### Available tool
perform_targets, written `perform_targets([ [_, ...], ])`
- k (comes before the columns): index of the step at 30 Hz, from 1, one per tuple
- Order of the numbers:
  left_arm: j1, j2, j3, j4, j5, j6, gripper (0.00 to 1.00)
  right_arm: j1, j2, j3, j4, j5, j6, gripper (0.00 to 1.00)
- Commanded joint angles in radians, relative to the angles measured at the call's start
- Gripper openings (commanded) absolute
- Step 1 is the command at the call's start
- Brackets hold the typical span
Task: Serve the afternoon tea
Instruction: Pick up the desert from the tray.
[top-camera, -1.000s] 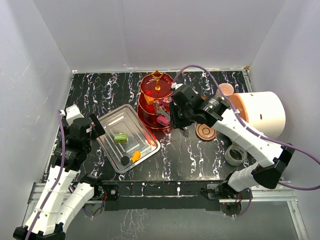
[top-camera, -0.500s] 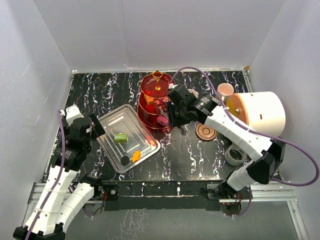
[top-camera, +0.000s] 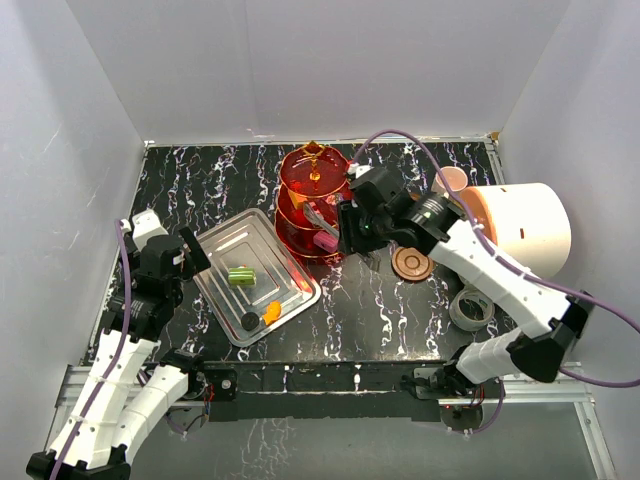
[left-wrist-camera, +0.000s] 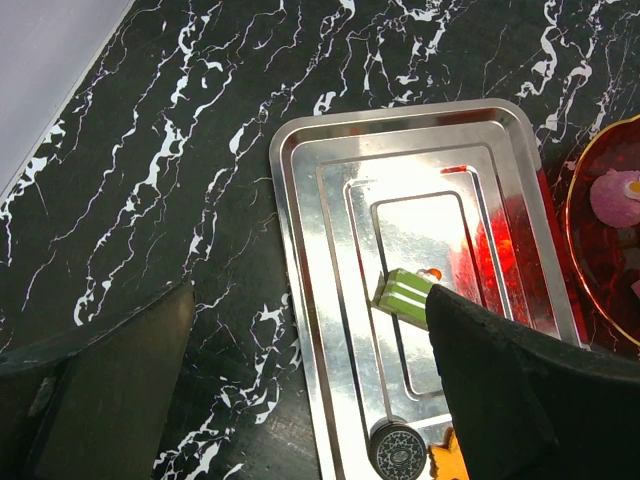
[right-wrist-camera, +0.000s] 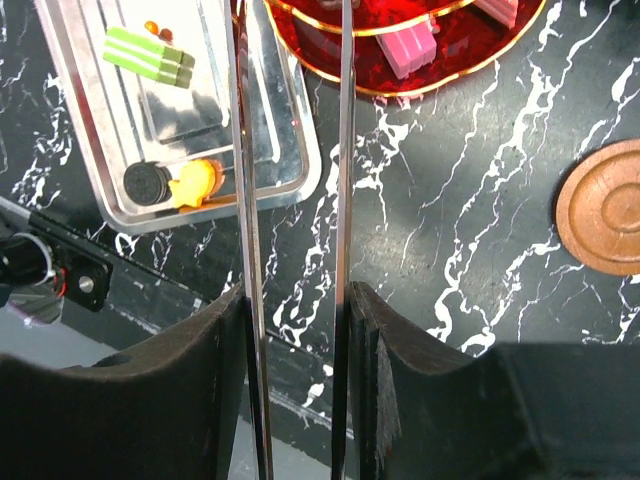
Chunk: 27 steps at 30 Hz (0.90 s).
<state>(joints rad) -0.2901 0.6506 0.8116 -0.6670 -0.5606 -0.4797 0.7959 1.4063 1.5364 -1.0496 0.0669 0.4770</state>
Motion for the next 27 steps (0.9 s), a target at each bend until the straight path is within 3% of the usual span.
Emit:
perform_targets([
  [1, -0.003, 0.003, 0.023, 0.004, -0.004, 0.007, 0.99, -0.004, -0.119, -0.040, 0.014, -0.021, 0.028, 0.38],
  [9, -0.001, 0.009, 0.022, 0.014, 0.011, 0.015, 0.99, -0.004, -0.212, -0.113, 0.096, -0.231, 0.052, 0.35],
  [14, -0.002, 0.009, 0.021, 0.016, 0.013, 0.017, 0.99, 0.016, -0.172, -0.141, 0.154, -0.377, 0.037, 0.30],
  [22, -0.002, -0.007, 0.025, 0.009, -0.007, 0.010, 0.99, 0.157, 0.019, -0.089, 0.191, -0.291, 0.028, 0.33],
  [27, -0.003, -0.028, 0.022, 0.007, -0.019, 0.007, 0.99, 0.175, 0.179, -0.070, 0.279, -0.253, 0.036, 0.37],
])
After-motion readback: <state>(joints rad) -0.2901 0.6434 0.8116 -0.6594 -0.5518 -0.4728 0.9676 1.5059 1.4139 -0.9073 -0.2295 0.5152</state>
